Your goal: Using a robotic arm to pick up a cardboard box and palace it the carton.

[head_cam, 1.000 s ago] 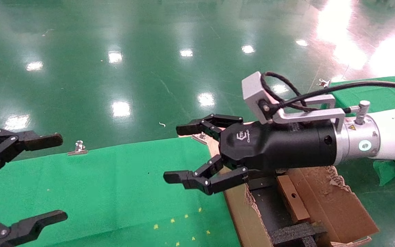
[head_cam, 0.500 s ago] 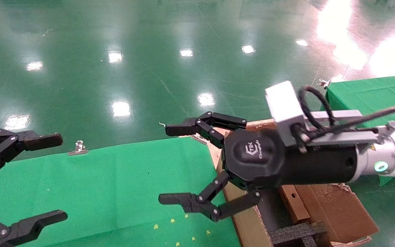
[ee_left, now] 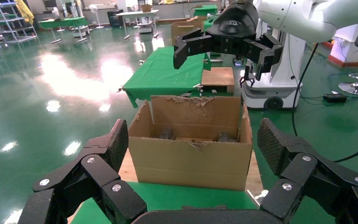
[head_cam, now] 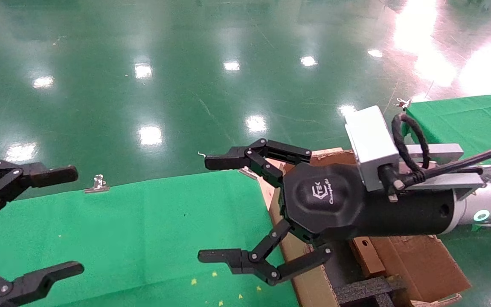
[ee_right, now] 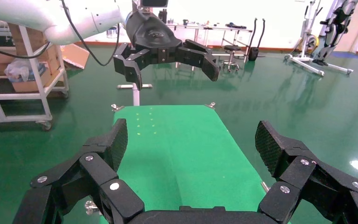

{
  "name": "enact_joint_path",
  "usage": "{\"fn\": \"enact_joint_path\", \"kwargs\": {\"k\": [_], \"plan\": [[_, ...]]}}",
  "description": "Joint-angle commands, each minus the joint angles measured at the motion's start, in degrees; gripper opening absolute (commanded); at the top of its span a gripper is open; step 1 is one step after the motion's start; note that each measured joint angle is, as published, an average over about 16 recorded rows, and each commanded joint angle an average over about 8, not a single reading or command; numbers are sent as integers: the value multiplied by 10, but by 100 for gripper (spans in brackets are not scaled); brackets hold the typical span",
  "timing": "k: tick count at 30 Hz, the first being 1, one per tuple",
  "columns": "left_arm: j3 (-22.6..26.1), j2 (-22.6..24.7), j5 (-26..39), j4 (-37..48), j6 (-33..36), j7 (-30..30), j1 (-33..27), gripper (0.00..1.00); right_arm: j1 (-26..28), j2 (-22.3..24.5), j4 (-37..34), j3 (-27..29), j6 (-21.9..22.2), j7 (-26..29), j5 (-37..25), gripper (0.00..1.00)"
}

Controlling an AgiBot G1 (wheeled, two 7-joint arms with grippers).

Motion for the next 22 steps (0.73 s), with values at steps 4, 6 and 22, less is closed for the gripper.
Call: {"fn": "enact_joint_path", "kwargs": {"k": [4,6,22], "plan": [[0,0,0,0,0,0,0,100,4,1,0,-6,3,3,-1,100],[0,0,0,0,0,0,0,100,5,2,-1,-8,3,3,-1,100],[0,0,0,0,0,0,0,100,10,3,-1,-14,6,6,-3,100]]}}
